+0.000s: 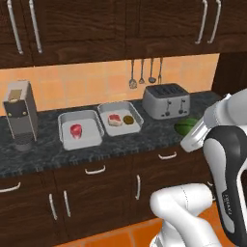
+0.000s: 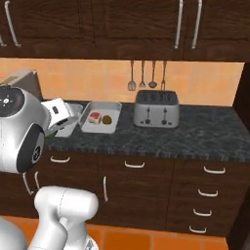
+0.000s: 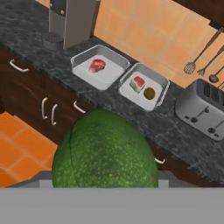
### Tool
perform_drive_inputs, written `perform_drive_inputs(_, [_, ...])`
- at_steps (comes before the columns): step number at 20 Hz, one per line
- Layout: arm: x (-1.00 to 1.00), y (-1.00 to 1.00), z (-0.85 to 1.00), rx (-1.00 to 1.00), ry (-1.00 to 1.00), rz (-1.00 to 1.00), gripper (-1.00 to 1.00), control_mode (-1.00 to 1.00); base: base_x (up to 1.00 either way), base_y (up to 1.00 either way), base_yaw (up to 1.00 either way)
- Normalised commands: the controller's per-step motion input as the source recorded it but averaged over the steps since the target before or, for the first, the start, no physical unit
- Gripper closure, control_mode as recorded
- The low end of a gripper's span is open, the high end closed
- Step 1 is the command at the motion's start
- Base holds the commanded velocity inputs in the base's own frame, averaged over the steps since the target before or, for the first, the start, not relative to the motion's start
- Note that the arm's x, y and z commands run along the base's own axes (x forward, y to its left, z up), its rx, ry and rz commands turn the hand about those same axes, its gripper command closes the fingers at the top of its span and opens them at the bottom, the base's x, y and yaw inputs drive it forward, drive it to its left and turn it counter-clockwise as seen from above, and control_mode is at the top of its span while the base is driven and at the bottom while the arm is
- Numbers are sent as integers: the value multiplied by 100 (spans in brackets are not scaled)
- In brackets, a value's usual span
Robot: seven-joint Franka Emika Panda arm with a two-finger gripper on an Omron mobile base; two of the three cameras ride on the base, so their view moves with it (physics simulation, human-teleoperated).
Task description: Place one avocado and one steak in each tupperware on the nearby counter, to pack two identical lunches.
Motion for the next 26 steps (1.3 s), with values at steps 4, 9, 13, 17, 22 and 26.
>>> perform_drive_inputs(4, [0, 0, 0, 0, 0, 0, 100, 100, 54, 100, -6])
perform_drive_inputs(9, [0, 0, 0, 0, 0, 0, 100, 100, 68, 100, -10])
perform_drive_inputs(13, [0, 0, 0, 0, 0, 0, 100, 100, 63, 53, -12])
perform_drive_inputs(17, [11, -3, -8, 0, 0, -3, 100, -100, 44, 3, -9])
perform_drive_inputs(22, [21, -35, -47, 0, 5, -8, 100, -100, 0, 0, 0])
perform_drive_inputs(26, [21, -37, -69, 0, 16, -4, 100, -100, 0, 0, 0])
